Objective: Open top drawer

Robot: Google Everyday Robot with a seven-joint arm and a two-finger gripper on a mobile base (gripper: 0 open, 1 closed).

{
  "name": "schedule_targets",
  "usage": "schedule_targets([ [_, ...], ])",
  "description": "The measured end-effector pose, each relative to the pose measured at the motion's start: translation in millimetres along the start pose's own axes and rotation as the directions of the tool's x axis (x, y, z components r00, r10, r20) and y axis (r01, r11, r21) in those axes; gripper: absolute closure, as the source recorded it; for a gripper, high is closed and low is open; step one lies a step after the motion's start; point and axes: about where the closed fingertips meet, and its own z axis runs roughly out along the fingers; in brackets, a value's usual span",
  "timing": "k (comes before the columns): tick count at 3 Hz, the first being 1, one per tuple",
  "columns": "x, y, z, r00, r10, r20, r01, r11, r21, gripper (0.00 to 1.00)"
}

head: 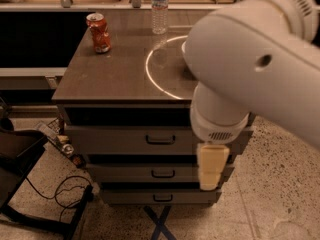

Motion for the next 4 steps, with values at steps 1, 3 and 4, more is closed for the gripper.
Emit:
schedule_targets([
  [1,-32.3,-6.7,37.2,0.996,0.01,0.086,-0.01,0.9999,-0.009,0.0],
  [3,-47.4,-7.1,52.7,0.997,-0.004,0.082,0.006,0.9996,-0.029,0.0],
  [4,-78.8,-6.5,90.8,0.997,-0.032,0.072,0.037,0.9974,-0.062,0.0],
])
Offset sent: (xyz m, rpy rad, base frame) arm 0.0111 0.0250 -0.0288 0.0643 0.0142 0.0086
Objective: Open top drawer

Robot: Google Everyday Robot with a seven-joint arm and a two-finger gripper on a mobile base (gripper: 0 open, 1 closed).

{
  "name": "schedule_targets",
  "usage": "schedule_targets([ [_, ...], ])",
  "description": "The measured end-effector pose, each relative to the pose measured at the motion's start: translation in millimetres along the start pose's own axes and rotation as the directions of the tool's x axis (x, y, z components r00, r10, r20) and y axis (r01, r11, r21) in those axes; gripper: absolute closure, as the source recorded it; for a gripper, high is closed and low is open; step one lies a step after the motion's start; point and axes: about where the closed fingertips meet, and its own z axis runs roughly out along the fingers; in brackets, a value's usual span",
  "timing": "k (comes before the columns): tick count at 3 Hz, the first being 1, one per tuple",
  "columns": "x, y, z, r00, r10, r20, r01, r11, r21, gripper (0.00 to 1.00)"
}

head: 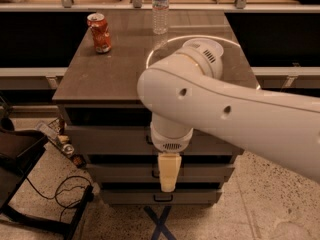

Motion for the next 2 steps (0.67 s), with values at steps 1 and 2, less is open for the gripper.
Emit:
schedule_targets([
  [1,-22.9,-0.6,33.4,1.0,-0.018,-0.018,0.018,0.9995,-0.028,0.0],
  [2,-37.2,3.0,58.2,1.0,-0.029,-0.011,0.028,0.9983,-0.051,0.0],
])
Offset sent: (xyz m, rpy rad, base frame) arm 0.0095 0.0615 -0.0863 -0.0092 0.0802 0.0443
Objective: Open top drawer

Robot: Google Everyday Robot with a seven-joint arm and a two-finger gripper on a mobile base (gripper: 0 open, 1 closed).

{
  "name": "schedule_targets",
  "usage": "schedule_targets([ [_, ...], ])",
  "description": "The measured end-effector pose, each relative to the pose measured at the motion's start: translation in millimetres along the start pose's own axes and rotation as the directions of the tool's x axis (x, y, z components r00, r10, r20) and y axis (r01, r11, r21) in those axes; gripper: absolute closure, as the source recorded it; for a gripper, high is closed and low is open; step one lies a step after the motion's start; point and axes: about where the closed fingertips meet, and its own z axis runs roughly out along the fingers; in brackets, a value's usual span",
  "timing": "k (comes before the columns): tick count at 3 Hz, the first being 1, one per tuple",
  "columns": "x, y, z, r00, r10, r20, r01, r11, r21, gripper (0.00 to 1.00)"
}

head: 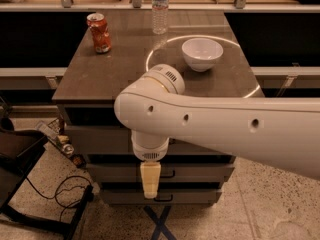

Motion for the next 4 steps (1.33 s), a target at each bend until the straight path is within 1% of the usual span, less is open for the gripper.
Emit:
schedule_targets([
  [1,-7.4,1.1,17.8,1.0,-0.006,0.015,0.006,0.9999,-0.013,0.0],
  [2,-1.0,-1.3,35.5,0.999,0.012,0.037,-0.011,0.9999,-0.01,0.0],
  [4,5.8,-13.3,57.9,1.0,0.004,0.029,-0.003,0.9999,-0.014,0.0],
])
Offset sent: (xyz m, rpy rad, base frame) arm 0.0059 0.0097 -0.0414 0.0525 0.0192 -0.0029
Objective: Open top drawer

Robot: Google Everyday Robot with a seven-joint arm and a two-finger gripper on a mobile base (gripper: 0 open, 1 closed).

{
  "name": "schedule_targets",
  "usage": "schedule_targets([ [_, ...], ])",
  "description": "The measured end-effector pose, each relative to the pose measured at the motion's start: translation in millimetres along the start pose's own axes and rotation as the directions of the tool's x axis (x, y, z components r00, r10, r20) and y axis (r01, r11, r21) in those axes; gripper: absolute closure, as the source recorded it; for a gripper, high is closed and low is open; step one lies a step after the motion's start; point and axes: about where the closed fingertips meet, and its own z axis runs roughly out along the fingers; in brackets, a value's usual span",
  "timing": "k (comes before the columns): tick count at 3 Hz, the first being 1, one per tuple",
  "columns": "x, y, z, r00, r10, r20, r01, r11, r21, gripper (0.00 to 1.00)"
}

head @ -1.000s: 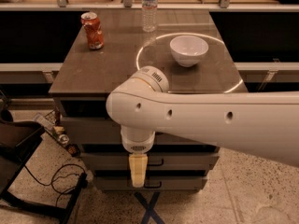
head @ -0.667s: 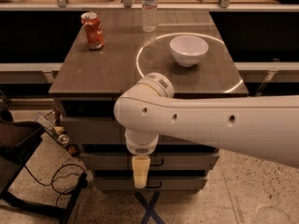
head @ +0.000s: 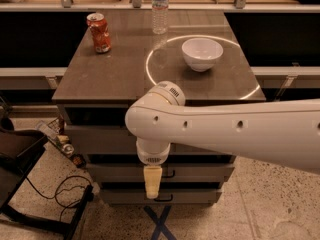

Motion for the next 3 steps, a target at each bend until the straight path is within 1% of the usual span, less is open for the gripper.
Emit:
schedule_targets([
  [1,10.6,-5.5,16.4,1.0,-0.001,-0.005,0.001,1.0,-0.01,0.0],
  [2,27.6,-8.2,27.8,1.0,0.004,-0.02,-0.004,0.9998,-0.021,0.0],
  [3,26.9,-7.7,27.0,1.0,0.003,-0.02,-0.003,0.9998,-0.02,0.18],
])
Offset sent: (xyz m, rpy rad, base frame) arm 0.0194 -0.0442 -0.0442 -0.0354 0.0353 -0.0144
